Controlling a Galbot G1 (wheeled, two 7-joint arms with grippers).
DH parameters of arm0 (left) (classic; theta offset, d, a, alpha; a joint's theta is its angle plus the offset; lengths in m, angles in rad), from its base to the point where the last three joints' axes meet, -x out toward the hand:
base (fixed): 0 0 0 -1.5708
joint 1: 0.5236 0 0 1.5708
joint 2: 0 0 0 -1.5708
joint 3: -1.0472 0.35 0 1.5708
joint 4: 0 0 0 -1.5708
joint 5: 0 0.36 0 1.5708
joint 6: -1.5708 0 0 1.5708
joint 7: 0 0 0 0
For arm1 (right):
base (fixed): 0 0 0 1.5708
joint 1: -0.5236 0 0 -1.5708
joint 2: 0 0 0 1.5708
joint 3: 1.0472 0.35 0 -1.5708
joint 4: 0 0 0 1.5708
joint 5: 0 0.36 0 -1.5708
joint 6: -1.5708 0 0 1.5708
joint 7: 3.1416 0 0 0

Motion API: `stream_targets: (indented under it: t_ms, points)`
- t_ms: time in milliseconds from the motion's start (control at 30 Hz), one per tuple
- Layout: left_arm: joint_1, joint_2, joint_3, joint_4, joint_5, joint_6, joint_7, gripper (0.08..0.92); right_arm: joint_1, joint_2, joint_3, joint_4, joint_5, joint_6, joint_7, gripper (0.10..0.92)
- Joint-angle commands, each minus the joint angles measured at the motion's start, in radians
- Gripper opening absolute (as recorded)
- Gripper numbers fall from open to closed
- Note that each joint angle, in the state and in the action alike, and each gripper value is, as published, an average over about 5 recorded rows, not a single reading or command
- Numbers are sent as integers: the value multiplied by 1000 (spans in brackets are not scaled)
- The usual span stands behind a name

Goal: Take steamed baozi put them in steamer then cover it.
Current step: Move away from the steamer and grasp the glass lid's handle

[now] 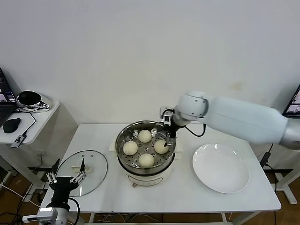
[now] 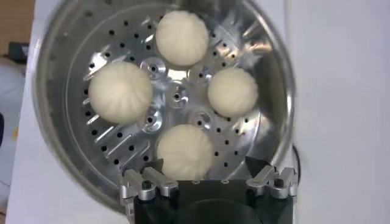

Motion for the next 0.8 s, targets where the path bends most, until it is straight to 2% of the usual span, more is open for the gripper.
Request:
stream_targets:
  t_ms: [33,200,367,633,800]
  points:
    - [6,-1,4,-9,-6,3,3,823,-423,-388,428,292,91,264,478,823]
    - [7,-8,17,-18,5,13,-2,823,-1130,-409,1041,347,-33,492,602,823]
    - [6,-20,40,-13,16,16,-11,823,-1572,-191,1450,310,-280,739,619,823]
    - [-2,-35,101,24,192,38,-62,823,-1832,237,1831,251,-490,1044,529,823]
    - [-5,-10,123,94,389,0,-97,823,-1888,390,1948,275,-512,1061,516,823]
